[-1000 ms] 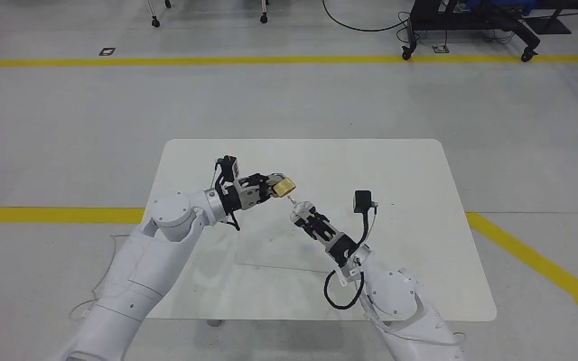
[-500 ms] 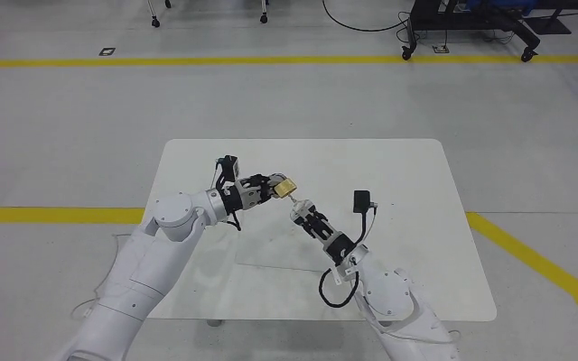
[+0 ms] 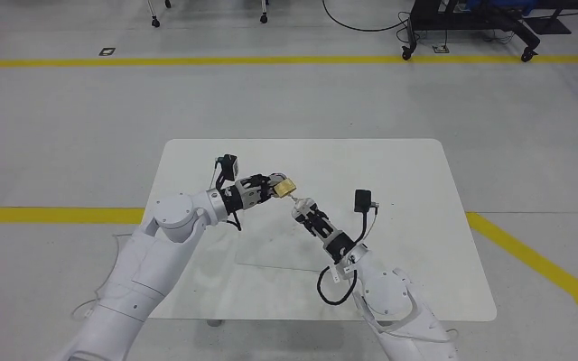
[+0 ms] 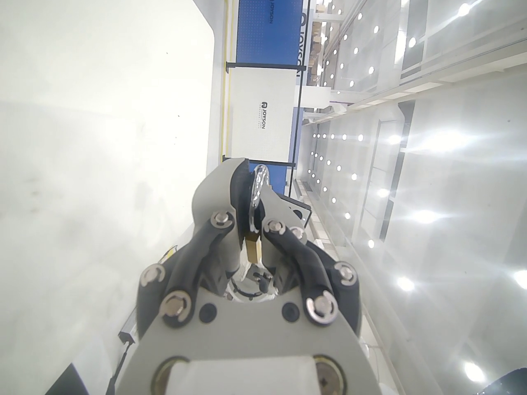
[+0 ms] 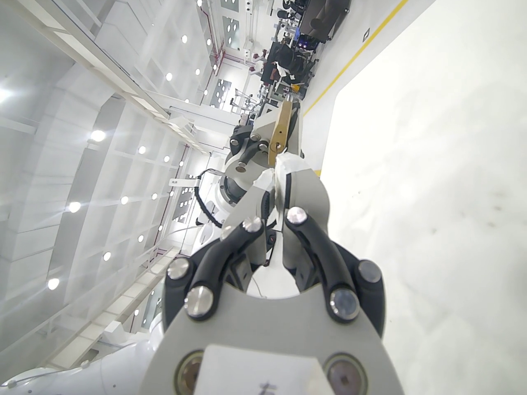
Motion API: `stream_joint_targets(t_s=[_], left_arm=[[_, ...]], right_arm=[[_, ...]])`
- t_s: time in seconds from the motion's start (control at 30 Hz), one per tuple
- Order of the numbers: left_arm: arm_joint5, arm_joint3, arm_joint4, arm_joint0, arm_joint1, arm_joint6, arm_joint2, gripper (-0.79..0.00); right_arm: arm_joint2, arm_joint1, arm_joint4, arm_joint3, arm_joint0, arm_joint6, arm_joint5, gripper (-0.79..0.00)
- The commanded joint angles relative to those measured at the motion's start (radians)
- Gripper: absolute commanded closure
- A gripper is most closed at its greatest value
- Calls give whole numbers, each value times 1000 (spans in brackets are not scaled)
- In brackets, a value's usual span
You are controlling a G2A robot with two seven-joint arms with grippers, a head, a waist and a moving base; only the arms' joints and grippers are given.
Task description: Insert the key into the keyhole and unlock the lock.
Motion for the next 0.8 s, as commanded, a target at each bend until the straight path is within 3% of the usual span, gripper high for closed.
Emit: stream_joint_targets(t_s=[0.0, 0.77], left_arm=[[-3, -2, 8, 1, 0, 3, -1, 0], [-3, -20, 53, 9, -7, 20, -5, 0]], right_arm=[[1, -1, 2, 2, 2, 4, 0, 0], [1, -12, -1, 10, 8, -20, 18, 0]])
